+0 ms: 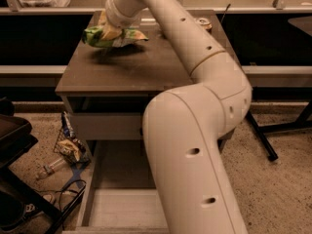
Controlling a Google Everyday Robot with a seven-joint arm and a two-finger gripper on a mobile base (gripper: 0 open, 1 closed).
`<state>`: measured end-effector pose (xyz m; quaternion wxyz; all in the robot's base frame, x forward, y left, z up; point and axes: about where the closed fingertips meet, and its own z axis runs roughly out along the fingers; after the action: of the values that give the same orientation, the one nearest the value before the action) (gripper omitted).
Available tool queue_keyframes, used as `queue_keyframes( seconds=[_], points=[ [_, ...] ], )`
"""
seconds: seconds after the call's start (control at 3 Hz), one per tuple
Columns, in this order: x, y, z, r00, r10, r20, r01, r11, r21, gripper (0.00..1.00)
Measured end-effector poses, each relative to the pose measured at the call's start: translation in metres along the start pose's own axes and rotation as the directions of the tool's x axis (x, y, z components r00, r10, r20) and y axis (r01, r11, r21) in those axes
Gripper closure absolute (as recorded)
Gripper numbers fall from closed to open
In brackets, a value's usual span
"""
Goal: Place green rice chip bag into middle drawer
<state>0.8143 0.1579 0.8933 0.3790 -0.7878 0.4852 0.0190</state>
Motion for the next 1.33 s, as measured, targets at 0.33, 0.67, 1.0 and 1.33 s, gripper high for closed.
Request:
queue_keyframes(
  seconds=[0.33,0.67,1.0,1.33],
  points=[
    [0.008,-0.001,-0.064,1.0,0.022,0.006,-0.022,0.9975,0.066,1.0],
    [0.007,0.016,-0.118,0.995,0.063,0.083,-0.074,0.9891,0.128,1.0],
    [-0.028,0.037,-0.173,0.969,0.069,0.239,-0.123,0.9677,0.22,1.0],
    [-0.077,0.06,-0.22,0.93,0.029,0.368,-0.153,0.9369,0.314,1.0]
  ],
)
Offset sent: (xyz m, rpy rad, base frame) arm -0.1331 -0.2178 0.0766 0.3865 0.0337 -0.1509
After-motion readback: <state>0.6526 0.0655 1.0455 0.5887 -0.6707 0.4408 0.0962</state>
